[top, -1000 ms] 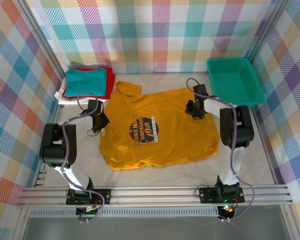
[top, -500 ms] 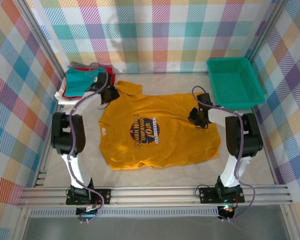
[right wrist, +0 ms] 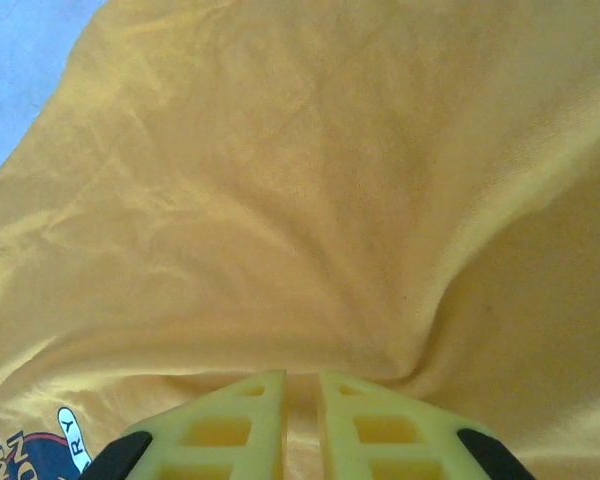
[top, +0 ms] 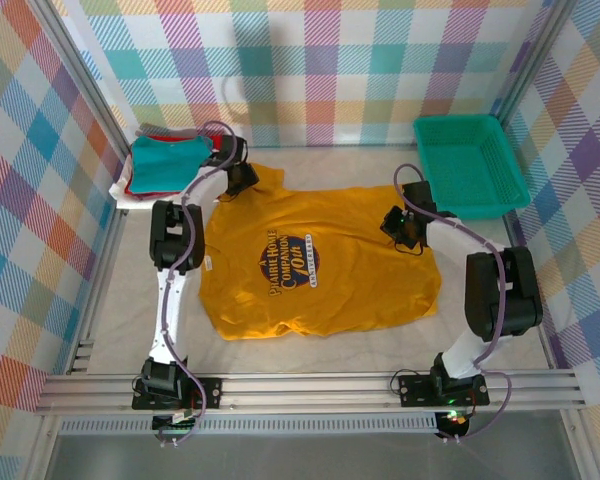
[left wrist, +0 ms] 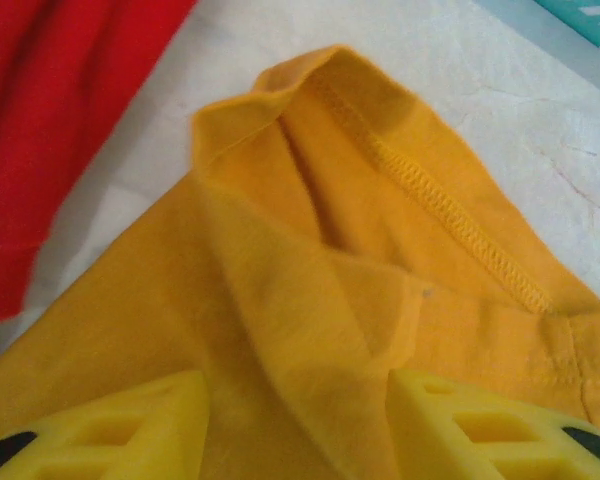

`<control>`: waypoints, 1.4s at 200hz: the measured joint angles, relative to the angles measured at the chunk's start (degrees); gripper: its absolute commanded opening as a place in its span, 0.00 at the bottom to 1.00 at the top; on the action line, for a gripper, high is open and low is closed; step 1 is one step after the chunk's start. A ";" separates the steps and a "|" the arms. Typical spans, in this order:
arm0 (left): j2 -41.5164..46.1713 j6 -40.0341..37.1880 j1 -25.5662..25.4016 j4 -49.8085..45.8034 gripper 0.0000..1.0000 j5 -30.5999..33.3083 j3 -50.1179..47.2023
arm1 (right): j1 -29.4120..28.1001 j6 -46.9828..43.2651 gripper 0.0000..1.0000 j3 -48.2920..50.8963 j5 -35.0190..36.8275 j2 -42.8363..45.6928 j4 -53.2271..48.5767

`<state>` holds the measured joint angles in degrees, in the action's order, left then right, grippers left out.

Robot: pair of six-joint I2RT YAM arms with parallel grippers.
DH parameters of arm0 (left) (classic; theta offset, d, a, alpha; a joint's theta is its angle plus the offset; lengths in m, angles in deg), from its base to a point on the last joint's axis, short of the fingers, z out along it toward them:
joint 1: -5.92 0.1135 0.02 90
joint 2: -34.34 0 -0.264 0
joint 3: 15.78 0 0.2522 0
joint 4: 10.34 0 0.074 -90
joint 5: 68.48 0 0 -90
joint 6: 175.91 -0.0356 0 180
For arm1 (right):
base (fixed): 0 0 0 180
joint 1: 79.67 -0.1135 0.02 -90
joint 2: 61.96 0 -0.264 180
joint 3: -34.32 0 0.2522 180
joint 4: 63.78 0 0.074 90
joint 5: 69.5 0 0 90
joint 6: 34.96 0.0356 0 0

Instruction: Fold and stack the t-shirts

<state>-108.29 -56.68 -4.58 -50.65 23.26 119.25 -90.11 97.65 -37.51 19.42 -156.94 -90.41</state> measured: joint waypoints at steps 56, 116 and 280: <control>-6.08 0.79 -0.35 -1.75 0.18 -0.57 10.75 | 0.00 -0.15 0.17 0.28 -0.87 0.11 1.31; -17.49 -0.11 -0.37 -1.90 0.08 -1.31 30.25 | 0.00 -0.15 0.20 1.20 -2.43 0.11 3.06; 44.85 -4.42 -1.11 19.19 0.54 2.21 -40.63 | -2.89 -10.23 0.16 -4.61 -1.22 0.35 -2.34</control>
<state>-63.44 -61.09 -5.69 -31.46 25.47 78.62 -92.99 87.42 -42.12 18.19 -156.59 -92.75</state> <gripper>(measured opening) 0.527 0.209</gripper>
